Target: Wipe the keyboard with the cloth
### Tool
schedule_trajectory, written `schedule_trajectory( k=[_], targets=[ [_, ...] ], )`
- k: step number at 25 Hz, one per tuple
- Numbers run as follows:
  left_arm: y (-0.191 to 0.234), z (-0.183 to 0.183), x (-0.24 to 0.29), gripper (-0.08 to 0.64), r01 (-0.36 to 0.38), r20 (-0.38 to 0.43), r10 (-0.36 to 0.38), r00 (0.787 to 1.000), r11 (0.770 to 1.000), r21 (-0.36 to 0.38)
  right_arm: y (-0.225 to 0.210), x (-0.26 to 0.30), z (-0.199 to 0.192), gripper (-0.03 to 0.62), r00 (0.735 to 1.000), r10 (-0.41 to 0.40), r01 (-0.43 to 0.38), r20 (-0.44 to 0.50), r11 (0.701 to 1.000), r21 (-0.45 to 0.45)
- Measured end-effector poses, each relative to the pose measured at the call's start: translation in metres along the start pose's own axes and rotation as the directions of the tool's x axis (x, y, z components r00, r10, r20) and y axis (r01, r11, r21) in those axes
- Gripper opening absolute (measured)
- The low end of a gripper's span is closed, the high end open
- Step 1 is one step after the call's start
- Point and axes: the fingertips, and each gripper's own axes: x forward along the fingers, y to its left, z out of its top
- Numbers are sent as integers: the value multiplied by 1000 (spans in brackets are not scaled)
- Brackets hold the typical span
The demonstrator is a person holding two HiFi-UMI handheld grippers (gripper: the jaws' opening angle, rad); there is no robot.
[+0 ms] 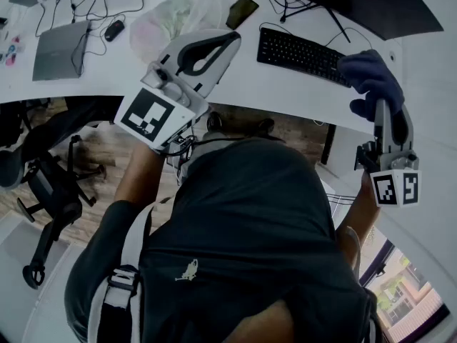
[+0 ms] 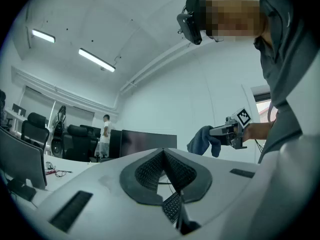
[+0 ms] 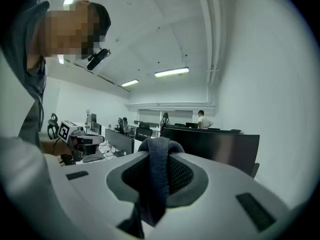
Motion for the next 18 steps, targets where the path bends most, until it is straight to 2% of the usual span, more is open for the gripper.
schedule_trajectory(
  k=[3, 9, 14, 18],
  targets=[
    [5, 11, 0, 2, 16, 63, -16, 998, 1000, 1, 5, -5, 3, 69, 1000, -21, 21, 2, 999, -25],
    [12, 2, -10, 2, -6, 82, 9, 997, 999, -32, 8, -1, -7, 69, 1000, -7, 7, -16, 1000, -14],
    [9, -15, 0, 2, -28, 32, 30, 999, 997, -72, 1, 20, -40, 71, 995, 68, -64, -76, 997, 52],
    [5, -31, 15, 2, -48, -41, 44, 998, 995, -89, -15, 54, -93, 71, 973, 135, -106, -186, 981, 160]
  ],
)
